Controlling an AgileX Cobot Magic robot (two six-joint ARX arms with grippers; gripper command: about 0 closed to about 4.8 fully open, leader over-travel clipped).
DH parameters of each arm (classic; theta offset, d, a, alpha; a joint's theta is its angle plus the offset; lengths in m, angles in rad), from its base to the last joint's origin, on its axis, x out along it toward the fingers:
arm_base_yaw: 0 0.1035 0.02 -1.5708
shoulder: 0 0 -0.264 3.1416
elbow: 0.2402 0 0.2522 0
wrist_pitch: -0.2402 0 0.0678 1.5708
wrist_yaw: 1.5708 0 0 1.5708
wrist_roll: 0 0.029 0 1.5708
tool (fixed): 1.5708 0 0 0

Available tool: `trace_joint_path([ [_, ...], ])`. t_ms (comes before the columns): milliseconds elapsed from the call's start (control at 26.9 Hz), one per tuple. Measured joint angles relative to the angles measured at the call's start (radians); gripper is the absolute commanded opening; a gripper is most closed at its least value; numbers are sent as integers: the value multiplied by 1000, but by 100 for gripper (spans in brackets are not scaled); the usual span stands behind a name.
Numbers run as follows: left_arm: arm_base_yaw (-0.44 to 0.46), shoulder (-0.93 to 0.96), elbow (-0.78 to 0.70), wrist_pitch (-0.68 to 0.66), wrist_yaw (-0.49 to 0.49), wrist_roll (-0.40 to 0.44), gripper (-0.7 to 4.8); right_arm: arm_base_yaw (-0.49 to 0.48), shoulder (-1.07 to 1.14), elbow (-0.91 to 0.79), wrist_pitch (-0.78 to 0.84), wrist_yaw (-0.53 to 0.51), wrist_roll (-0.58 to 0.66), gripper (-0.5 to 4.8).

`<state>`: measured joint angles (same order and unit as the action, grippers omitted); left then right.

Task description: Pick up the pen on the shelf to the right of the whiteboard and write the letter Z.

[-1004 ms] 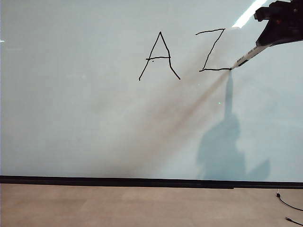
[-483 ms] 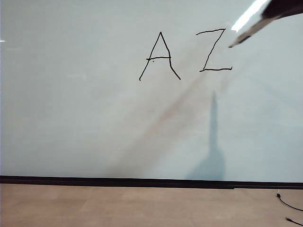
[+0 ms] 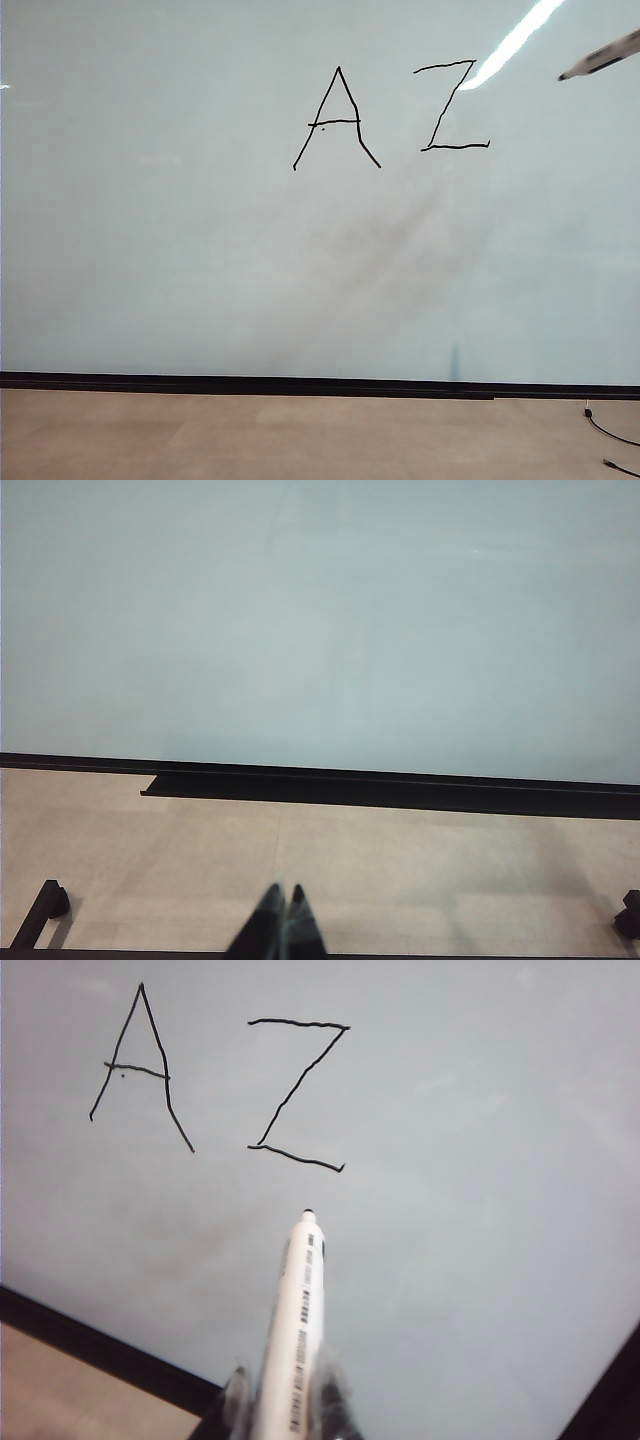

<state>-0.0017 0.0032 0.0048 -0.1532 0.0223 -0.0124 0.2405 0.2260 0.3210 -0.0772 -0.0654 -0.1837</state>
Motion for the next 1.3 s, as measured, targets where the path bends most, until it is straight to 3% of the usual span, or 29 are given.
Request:
trace_joint_path([
  [260,0,0,0,0,0,0,-5,0,-212,-60,-90,46,37,-9],
  [483,0,0,0,0,0,0,-4,5,-224,-79,-130,66,74,-9],
  [669,0,0,0,0,0,0,-4,5,-225,-139,-95,65,79,-9],
  [966,0,0,0,0,0,0,-4,10,-224,-296,140,64,123,-9],
  [1301,0,0,0,0,0,0,-4,5,-224,-325,163,98,107,-9],
])
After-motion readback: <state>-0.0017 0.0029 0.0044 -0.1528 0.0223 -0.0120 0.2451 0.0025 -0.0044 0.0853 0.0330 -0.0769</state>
